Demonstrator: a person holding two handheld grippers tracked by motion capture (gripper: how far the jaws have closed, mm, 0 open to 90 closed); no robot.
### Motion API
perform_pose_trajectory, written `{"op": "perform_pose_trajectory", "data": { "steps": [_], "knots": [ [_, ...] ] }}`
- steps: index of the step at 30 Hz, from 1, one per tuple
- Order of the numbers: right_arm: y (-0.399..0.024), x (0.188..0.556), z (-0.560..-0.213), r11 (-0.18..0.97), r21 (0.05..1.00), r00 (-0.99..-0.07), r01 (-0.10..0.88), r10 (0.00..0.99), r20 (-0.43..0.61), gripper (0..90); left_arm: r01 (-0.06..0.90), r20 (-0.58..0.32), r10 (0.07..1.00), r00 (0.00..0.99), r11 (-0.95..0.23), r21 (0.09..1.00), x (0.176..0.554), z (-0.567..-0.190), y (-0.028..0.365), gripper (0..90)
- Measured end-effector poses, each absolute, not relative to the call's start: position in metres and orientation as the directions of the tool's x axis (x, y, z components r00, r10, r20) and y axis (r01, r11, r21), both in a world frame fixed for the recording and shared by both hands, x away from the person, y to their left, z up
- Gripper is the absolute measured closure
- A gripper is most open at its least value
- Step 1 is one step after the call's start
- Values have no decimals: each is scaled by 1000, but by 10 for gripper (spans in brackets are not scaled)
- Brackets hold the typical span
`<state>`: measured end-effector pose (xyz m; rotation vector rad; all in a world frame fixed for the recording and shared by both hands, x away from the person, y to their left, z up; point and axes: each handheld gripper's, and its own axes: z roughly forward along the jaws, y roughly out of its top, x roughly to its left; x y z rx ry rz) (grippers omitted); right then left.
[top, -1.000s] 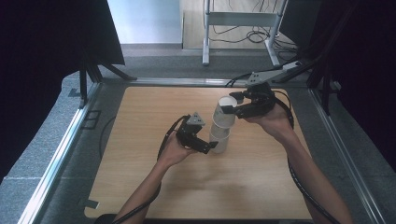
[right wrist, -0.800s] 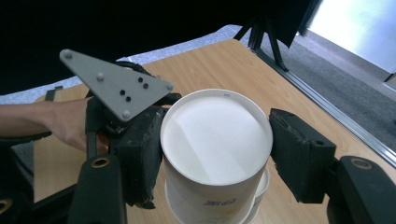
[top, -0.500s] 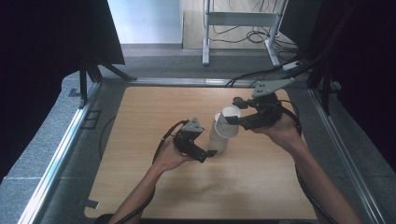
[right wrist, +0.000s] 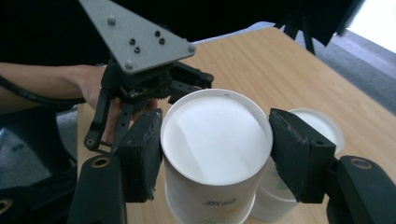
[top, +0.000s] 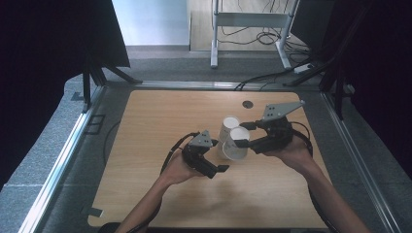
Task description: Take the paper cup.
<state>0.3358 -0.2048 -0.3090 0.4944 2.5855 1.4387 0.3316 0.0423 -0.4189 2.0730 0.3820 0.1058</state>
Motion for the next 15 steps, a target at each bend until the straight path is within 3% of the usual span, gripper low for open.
{"op": "perform_pose_trajectory", "data": {
  "steps": [15],
  "knots": [
    [-200,322,-352,481,848,-952,222,296,81,373,212,-104,255,961,-445,870,318,-444,36,106]
  ]
}}
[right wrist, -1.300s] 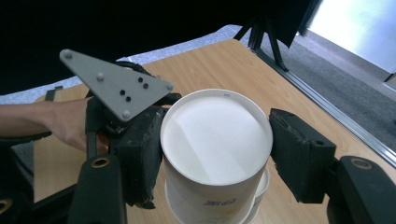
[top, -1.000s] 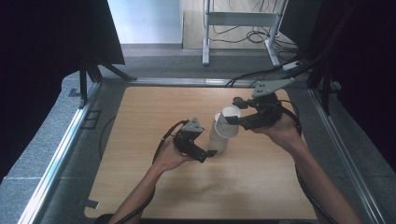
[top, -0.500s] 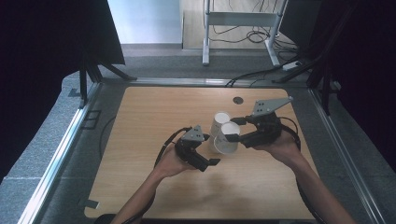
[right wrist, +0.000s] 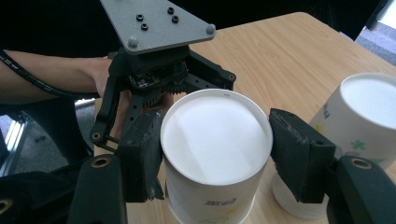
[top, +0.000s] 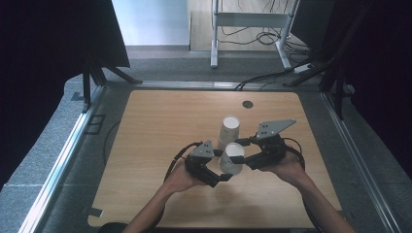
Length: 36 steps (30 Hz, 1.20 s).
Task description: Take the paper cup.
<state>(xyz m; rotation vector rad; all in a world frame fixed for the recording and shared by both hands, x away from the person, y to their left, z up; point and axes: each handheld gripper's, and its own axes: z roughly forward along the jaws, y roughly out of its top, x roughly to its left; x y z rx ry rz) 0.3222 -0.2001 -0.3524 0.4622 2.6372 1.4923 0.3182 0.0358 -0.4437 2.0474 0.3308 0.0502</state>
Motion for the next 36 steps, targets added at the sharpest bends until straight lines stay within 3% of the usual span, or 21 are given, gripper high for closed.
{"op": "perform_pose_trajectory", "data": {
  "steps": [17,27,36],
  "knots": [
    [-197,321,-371,465,854,-957,233,265,117,373,217,-117,239,964,-457,863,316,-463,27,145],
    [-199,322,-378,479,846,-957,234,269,112,372,206,-97,241,966,-479,853,316,-465,27,294],
    [-201,323,-382,487,841,-955,235,275,108,368,203,-74,257,964,-522,828,316,-464,28,343]
  ]
}}
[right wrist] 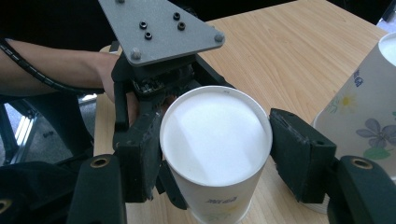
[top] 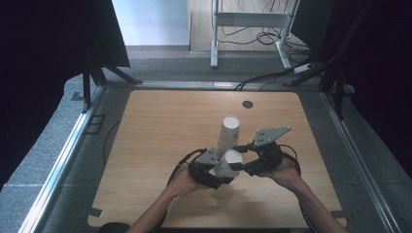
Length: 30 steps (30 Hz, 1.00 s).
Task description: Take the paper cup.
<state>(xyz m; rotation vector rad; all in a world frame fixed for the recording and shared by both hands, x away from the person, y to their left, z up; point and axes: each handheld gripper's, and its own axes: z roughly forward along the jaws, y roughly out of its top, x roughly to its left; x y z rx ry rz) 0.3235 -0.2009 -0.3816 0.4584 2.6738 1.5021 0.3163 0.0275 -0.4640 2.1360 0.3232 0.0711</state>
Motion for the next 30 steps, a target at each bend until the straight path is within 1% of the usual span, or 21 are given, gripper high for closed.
{"op": "perform_pose_trajectory", "data": {
  "steps": [4,6,7,10,16,22,30],
  "knots": [
    [-202,324,-382,487,842,-957,231,272,105,362,201,-60,265,963,-546,813,317,-462,29,349],
    [-202,324,-381,487,841,-957,234,266,113,330,200,-50,270,962,-562,803,317,-461,29,350],
    [-202,324,-381,487,841,-957,234,266,113,330,200,-50,270,962,-562,803,317,-461,29,350],
    [-204,323,-378,499,836,-957,230,274,99,284,194,-30,276,961,-590,784,317,-458,31,351],
    [-207,322,-376,539,813,-957,220,282,72,235,163,20,261,965,-659,734,317,-453,31,350],
    [-207,322,-375,600,773,-961,207,274,45,190,147,55,251,966,-714,685,315,-450,28,350],
    [-199,321,-378,700,691,-970,179,243,5,173,121,90,222,971,-778,616,315,-449,21,350]
  ]
}}
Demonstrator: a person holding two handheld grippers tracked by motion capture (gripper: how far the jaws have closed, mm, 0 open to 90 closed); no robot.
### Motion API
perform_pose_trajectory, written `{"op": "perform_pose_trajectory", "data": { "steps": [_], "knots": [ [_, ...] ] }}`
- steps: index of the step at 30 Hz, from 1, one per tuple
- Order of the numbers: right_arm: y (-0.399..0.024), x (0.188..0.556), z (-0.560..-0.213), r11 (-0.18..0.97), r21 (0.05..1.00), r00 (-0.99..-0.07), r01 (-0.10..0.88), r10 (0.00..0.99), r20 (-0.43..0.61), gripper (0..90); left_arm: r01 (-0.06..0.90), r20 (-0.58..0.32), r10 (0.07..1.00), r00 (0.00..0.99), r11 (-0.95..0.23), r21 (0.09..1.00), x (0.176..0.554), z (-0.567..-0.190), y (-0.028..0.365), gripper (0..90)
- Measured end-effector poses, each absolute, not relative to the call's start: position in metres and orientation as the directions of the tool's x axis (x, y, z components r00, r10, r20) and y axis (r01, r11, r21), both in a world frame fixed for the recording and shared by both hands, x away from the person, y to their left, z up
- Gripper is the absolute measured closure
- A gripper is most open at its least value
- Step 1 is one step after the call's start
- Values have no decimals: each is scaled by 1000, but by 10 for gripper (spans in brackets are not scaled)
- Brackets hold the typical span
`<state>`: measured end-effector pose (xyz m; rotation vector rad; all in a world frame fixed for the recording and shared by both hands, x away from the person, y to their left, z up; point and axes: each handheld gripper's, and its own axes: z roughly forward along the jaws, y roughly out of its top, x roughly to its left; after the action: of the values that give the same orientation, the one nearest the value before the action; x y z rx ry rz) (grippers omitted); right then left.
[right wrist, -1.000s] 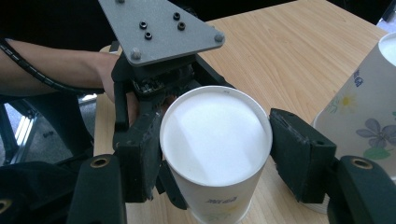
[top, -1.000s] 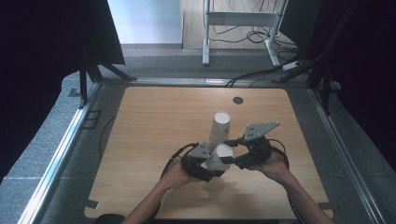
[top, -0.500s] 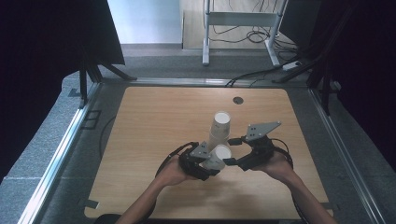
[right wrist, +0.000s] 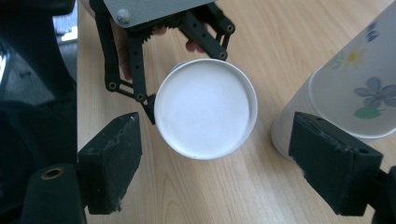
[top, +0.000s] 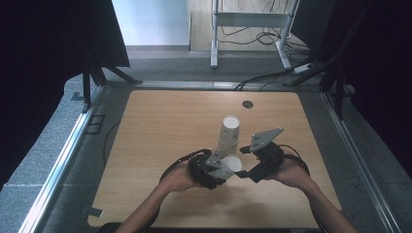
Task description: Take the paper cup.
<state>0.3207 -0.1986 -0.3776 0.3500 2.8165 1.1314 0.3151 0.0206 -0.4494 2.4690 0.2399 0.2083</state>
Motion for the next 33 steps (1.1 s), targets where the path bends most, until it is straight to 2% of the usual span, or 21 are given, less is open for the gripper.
{"op": "perform_pose_trajectory", "data": {
  "steps": [13,33],
  "knots": [
    [-179,320,-392,804,580,-981,134,190,-35,188,104,113,198,974,-827,552,314,-450,8,349],
    [-172,322,-405,820,557,-984,133,176,-24,273,80,113,168,979,-834,546,311,-450,1,347]
  ]
}}
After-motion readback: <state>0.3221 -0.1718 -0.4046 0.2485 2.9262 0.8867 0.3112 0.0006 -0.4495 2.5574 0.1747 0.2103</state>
